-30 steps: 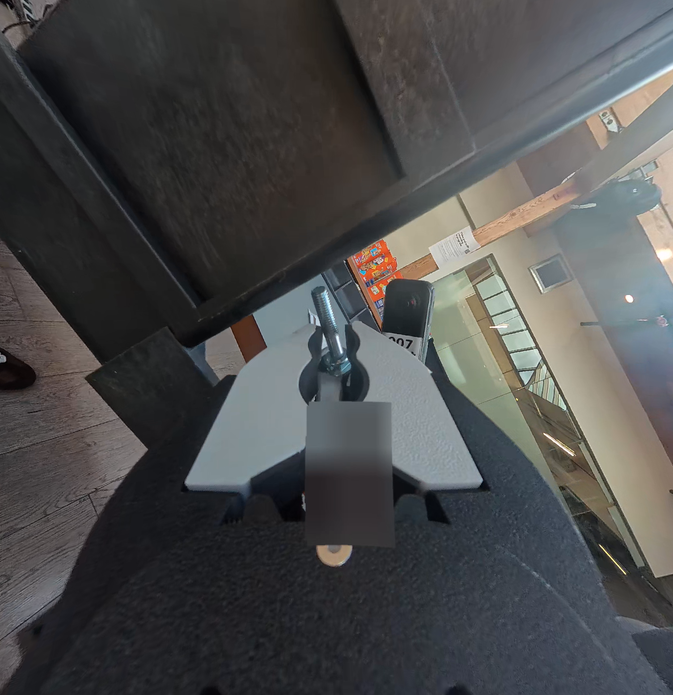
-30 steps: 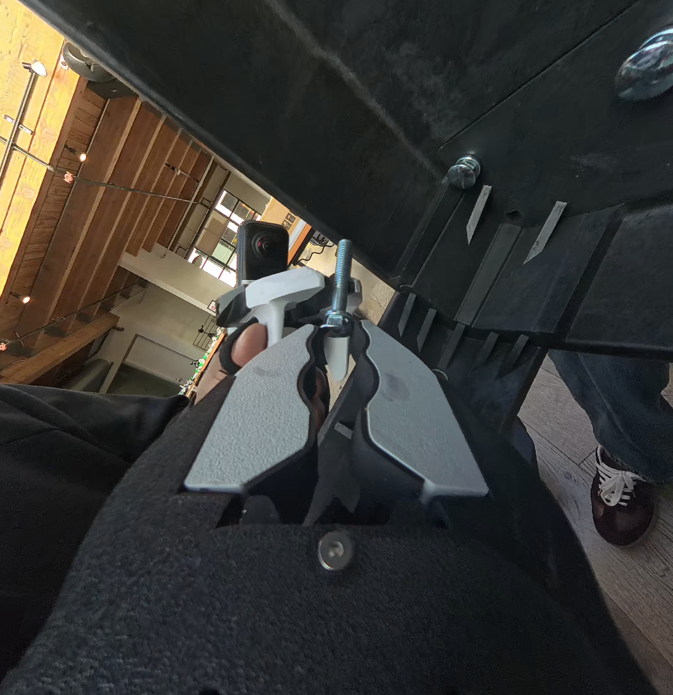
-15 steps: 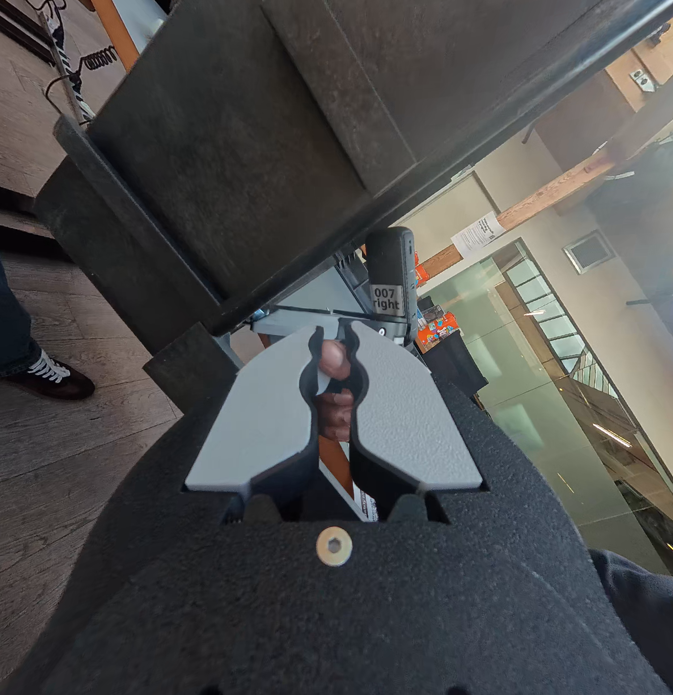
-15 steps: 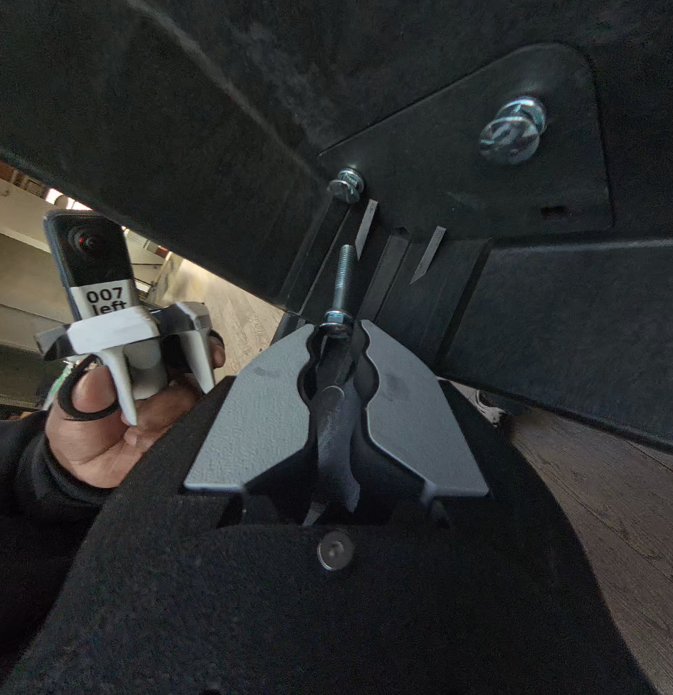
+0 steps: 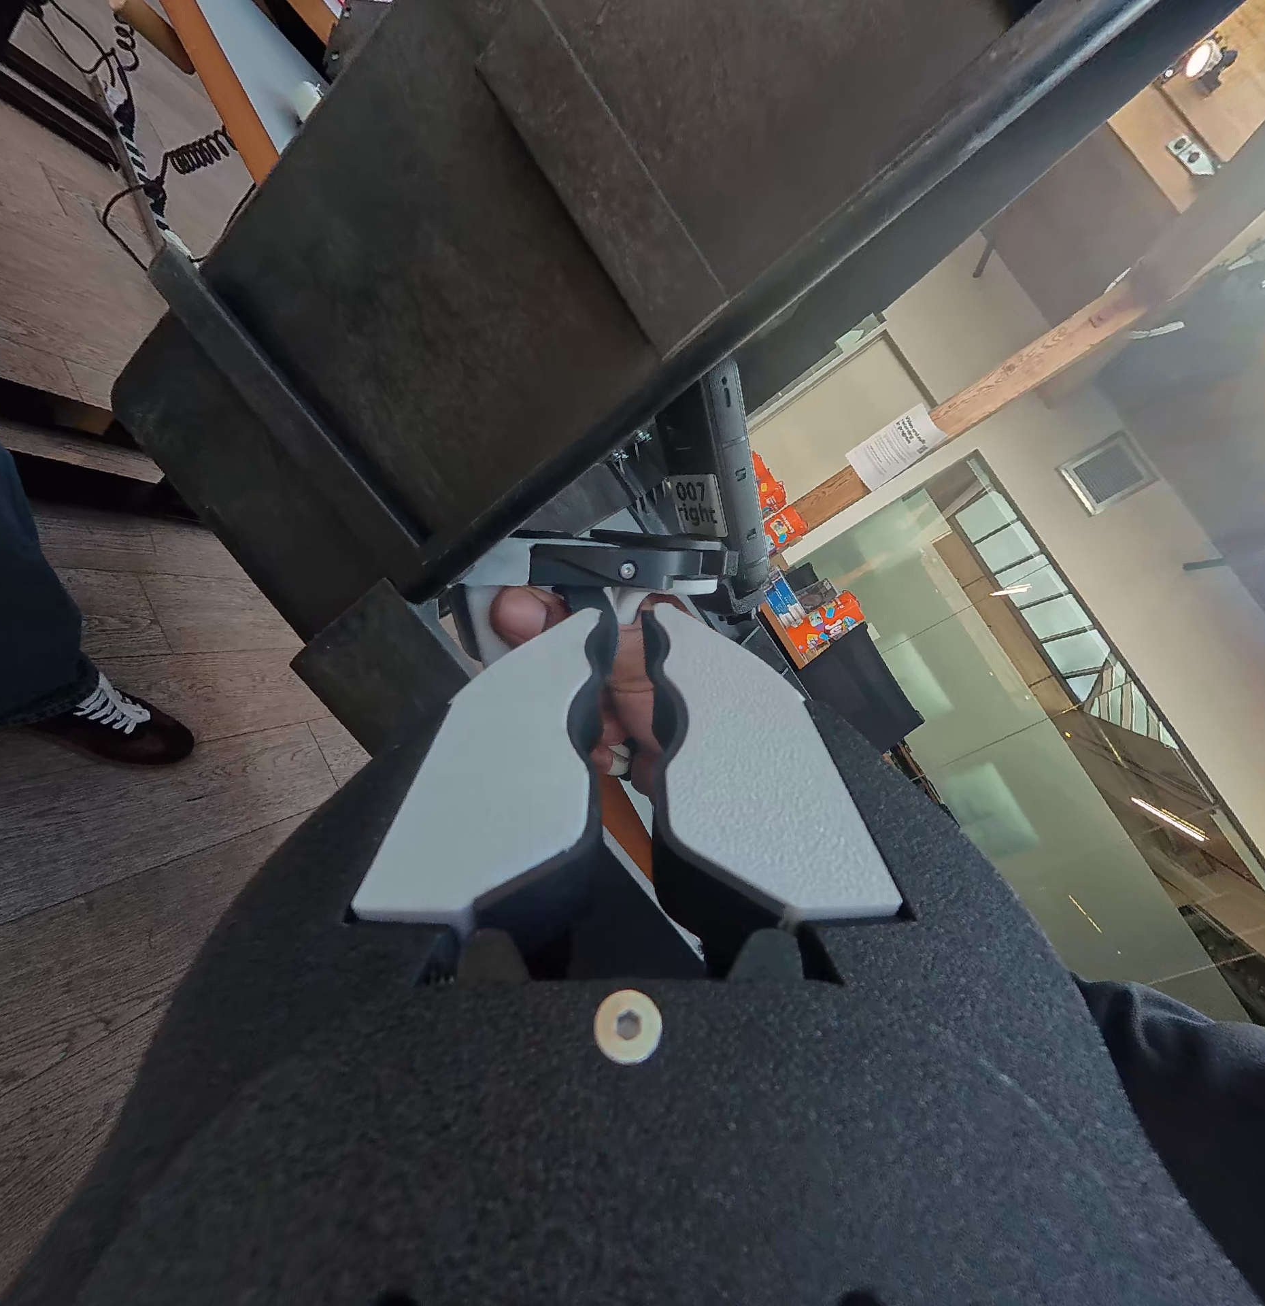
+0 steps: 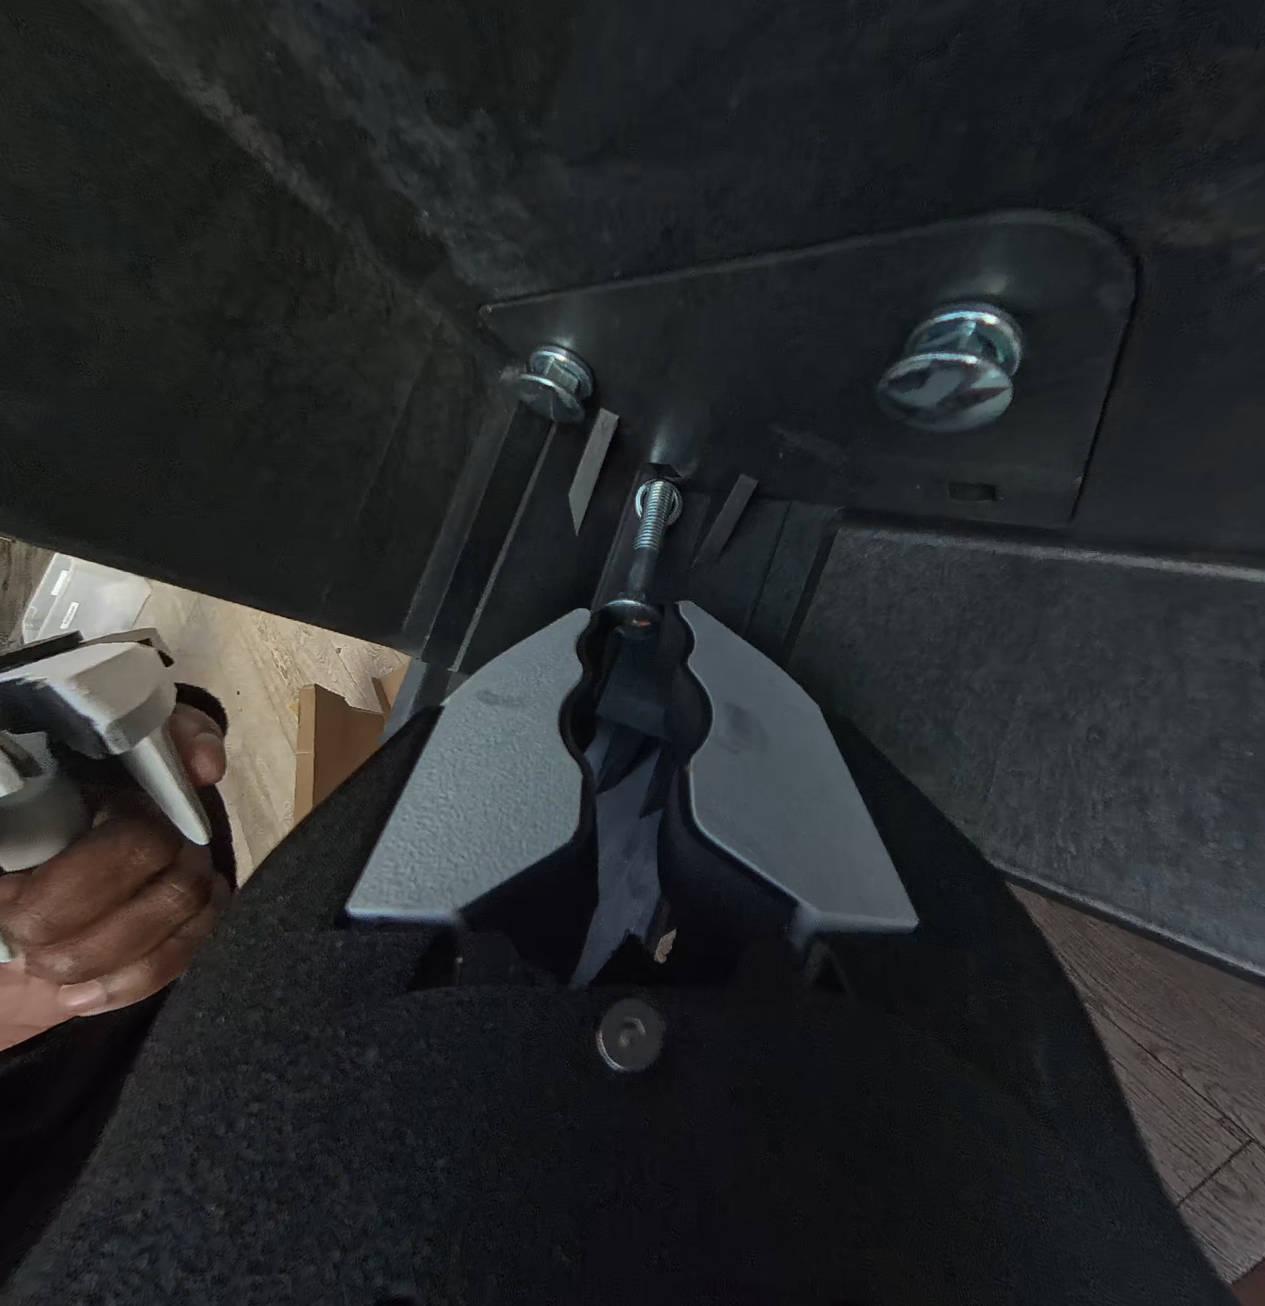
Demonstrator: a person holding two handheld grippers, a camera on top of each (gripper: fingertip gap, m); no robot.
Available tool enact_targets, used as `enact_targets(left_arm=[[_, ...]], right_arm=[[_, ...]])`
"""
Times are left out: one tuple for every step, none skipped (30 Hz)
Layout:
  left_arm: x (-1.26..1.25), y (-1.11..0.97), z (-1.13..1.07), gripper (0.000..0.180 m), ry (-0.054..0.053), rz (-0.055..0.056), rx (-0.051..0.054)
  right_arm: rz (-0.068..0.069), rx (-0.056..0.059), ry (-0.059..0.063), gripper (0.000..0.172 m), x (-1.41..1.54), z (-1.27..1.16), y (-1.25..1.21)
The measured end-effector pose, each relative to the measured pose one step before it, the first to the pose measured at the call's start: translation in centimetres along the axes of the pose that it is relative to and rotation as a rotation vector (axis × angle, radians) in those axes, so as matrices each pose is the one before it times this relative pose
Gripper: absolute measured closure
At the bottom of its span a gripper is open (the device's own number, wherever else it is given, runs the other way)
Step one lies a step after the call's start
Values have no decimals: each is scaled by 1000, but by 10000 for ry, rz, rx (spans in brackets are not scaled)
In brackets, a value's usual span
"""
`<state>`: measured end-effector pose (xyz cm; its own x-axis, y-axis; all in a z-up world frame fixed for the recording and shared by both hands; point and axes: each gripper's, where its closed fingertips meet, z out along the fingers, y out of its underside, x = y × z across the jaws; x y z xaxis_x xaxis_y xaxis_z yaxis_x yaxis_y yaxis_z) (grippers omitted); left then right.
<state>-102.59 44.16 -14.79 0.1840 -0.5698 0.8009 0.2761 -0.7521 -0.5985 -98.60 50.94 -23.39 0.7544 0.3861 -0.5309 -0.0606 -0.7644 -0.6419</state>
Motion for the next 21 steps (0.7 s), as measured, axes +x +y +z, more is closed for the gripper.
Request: enact_targets(left_arm=[[-30,43,-2,173,13,-14,-1],[-21,53,9,173,24,-24,3],[-18,63,26,173,24,-25,-1],[-22,73,39,173,11,-26,-9],[23,71,56,173,30,-27,-12],[32,63,44,173,29,-15,-12],[40,42,24,173,17,9,-6],[14,21,23,173,3,9,2],[23,0,13,173,6,17,-10],[23,-10,-11,174,-7,30,-14],[17,-50,-36,174,-12,39,9],[37,-71,-60,174,-1,36,15],[36,-26,-59,174,3,46,-5],[4,-1,-53,174,-3,50,-9],[-8,2,-42,174,2,29,7],[7,12,-23,174,35,-2,14],[-5,51,-1,174,35,-29,2],[-53,73,24,175,12,-36,-10],[-40,72,53,175,19,-30,-14],[-11,81,73,175,23,-17,-23],[-1,69,73,175,21,-13,-23]], right_arm=[[4,32,0,156,36,33,10],[14,14,-7,156,21,8,13],[13,5,-17,156,3,12,4],[-3,-11,9,156,17,10,27],[-3,-51,-1,156,-8,58,86],[-15,-56,-2,156,-29,68,88],[-22,-28,11,156,-11,58,3],[-3,43,-16,156,-32,52,-127],[18,-17,-79,156,-88,56,-75],[18,-83,-67,156,-70,72,15],[-24,-73,-51,156,-23,53,60],[-26,3,-15,156,26,-16,36],[2,40,-14,156,51,-62,30],[22,50,-32,156,42,-99,30],[27,62,-10,156,64,-126,15],[13,73,-14,156,64,-136,-14],[17,49,-23,156,45,-101,22],[14,23,-43,156,12,-26,48],[1,-12,-54,156,-19,56,72],[-5,-63,-31,156,-11,122,141],[-25,-21,-37,157,-44,99,55]])
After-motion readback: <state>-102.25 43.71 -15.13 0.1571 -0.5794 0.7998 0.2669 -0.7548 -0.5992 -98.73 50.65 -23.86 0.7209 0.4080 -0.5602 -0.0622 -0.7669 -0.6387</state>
